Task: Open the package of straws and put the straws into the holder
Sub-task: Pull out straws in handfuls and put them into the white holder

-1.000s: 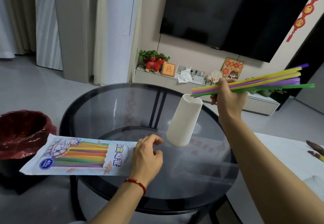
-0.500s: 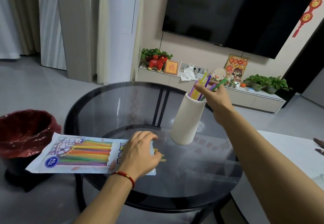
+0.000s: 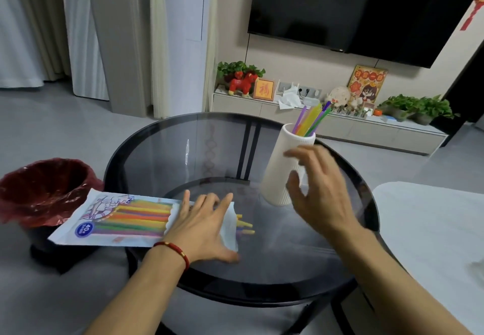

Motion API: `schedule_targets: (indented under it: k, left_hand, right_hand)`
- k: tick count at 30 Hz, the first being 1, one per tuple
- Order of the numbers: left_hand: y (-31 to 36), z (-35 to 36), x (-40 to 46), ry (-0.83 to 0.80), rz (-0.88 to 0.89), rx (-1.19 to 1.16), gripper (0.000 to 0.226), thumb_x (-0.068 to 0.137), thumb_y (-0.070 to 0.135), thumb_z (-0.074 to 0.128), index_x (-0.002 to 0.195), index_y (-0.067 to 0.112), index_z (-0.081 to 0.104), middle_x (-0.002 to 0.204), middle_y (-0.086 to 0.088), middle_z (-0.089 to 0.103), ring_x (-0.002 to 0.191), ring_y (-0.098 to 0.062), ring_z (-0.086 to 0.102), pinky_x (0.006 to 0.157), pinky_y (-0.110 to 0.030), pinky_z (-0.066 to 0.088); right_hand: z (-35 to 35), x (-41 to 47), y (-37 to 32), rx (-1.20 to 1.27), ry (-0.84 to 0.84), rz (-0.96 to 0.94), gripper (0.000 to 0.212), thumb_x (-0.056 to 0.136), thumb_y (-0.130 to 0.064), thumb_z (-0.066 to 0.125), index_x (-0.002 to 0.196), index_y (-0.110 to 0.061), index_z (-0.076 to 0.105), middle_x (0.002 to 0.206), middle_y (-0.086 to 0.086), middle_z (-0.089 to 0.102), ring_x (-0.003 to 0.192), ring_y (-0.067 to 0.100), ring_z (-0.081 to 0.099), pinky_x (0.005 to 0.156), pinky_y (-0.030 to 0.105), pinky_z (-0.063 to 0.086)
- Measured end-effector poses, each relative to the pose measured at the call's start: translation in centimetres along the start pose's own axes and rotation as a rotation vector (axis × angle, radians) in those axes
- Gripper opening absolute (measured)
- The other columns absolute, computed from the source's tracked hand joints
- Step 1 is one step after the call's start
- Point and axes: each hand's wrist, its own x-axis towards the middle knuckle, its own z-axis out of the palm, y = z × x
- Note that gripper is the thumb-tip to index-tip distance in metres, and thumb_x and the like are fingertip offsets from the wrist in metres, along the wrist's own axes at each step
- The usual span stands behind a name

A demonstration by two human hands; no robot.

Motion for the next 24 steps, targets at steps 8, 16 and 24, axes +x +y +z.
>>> schedule_targets:
  k: [8,16,24]
  left_hand:
    - [1.1,-1.2,-0.4,0.182,0.097,-0.001,0.105,0.060,0.069,0.058,0.151,0.026,0.027,0.117,0.008,0.044,0.107,-0.016,0.054,0.098,-0.039,0.040]
    - [2.4,-0.6,-0.4,0.235,0.165,-0.016,0.092,0.061,0.064,0.060,0.145,0.034,0.035,0.115,0.010,0.040,0.103,-0.011,0.051,0.098,-0.038,0.040]
    - [2.1,-0.2,-0.4,0.258,0.112,0.008,0.077,0.063,0.064,0.062,0.134,0.042,0.042,0.130,0.012,0.043,0.114,-0.015,0.050,0.105,-0.043,0.034]
  right_hand:
    - [5.7,-8.9,-3.7,0.480,-0.433,0.543,0.035,0.110,-0.038,0.046,0.139,-0.021,0.055,0.126,-0.003,0.068,0.103,0.009,0.065,0.091,0.034,0.053]
    - [7.0,-8.9,-3.8,0.766,-0.328,0.645,0.008,0.099,-0.024,0.072,0.094,-0.025,0.065,0.074,-0.016,0.074,0.059,0.003,0.067,0.056,0.015,0.048]
    - [4.7,-8.5,-0.4,1.003,-0.111,1.047,0.011,0.097,-0.029,0.074,0.095,-0.018,0.071,0.083,0.004,0.073,0.056,0.018,0.067,0.044,0.030,0.054]
